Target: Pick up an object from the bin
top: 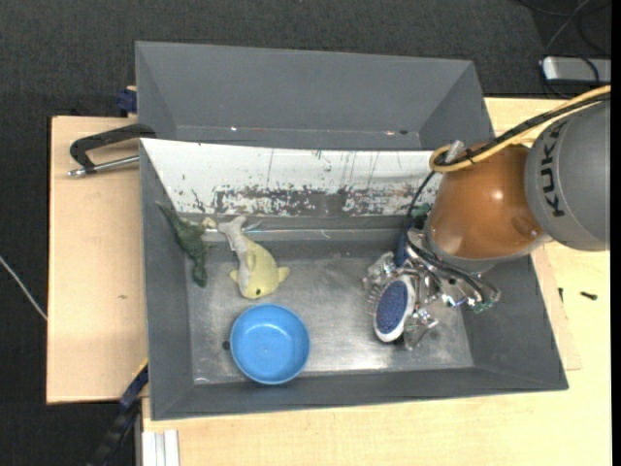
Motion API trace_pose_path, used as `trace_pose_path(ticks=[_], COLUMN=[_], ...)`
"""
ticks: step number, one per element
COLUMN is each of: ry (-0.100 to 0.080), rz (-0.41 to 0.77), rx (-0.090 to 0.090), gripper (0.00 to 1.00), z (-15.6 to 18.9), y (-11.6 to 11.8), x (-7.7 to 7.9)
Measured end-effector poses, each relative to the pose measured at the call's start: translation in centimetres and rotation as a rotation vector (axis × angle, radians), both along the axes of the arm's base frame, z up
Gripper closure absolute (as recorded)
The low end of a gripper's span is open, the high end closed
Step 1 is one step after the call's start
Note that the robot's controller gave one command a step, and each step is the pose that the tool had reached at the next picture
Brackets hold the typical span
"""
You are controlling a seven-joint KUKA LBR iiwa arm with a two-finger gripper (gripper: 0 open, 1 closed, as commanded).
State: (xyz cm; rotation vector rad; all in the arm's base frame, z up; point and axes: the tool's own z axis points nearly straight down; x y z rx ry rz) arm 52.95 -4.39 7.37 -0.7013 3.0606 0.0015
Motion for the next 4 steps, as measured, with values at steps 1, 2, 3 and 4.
trace_pose_path(ticks=[1, 2, 3, 4], ry=[0.0, 0.0, 0.001, -0.009], rz=[-0.002, -0.003, -0.001, -0.001], rx=[0.0, 0.0, 0.002, 0.0], gripper=[0.0, 0.0, 1.0, 1.0], z=[0.0, 0.1, 0.3, 7.2], y=[0.1, 0.1, 0.3, 0.5], x=[0.0, 0.1, 0.2, 0.4])
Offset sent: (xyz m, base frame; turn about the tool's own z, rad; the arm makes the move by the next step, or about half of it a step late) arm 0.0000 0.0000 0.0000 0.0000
